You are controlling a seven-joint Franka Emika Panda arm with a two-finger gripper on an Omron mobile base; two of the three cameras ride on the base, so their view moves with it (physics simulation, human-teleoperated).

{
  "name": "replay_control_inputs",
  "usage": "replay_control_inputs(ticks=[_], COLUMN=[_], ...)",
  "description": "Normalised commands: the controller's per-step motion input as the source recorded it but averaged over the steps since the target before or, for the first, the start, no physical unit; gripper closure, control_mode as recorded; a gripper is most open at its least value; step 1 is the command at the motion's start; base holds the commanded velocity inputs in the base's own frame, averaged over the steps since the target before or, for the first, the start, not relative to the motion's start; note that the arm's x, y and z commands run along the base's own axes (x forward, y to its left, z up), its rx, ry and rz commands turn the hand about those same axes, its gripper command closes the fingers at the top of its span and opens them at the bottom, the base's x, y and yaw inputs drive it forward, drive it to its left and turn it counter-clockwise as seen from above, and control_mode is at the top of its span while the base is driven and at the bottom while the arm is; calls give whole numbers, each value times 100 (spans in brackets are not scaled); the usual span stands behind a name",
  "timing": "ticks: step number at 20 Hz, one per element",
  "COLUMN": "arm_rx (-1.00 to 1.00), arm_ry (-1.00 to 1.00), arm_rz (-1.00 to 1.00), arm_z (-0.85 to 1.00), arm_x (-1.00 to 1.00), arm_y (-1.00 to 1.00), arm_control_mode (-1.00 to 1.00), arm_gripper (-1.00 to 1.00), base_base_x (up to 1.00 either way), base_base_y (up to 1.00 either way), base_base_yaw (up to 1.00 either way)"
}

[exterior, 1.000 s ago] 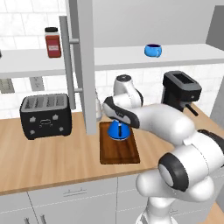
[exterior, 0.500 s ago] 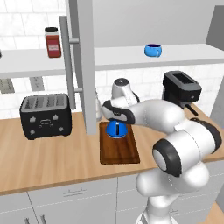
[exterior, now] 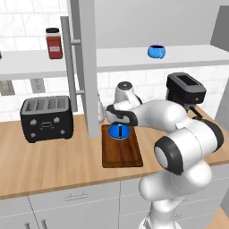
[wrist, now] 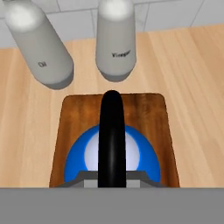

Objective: Pick the kettle from the counter and place it on the tray. Then pick the mug from the cabinet and place it on the tray. Then close the cabinet doors.

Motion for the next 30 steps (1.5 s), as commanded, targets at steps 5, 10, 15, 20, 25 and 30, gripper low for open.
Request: replay_control_inputs(ticks=[5, 10, 15, 20, 25, 30], arm_rx=[0, 0, 0, 0, 0, 0], arm_ry=[-3, -1, 0, 0, -1, -8], arm_rz=[0, 0, 0, 0, 0, 0], arm_z=[0, 0, -6, -4, 41, 89], arm_x=[8, 0, 0, 0, -31, -50], arm_y=[-11, 0, 0, 0, -5, -13], arm_control_mode=[-100, -100, -100, -100, -100, -100], arm_gripper=[100, -100, -100, -100, -100, -100], base_base_x=[0, 0, 0, 0, 0, 0], base_base_y=[0, 0, 0, 0, 0, 0], base_base_yaw=[0, 0, 0, 0, 0, 0])
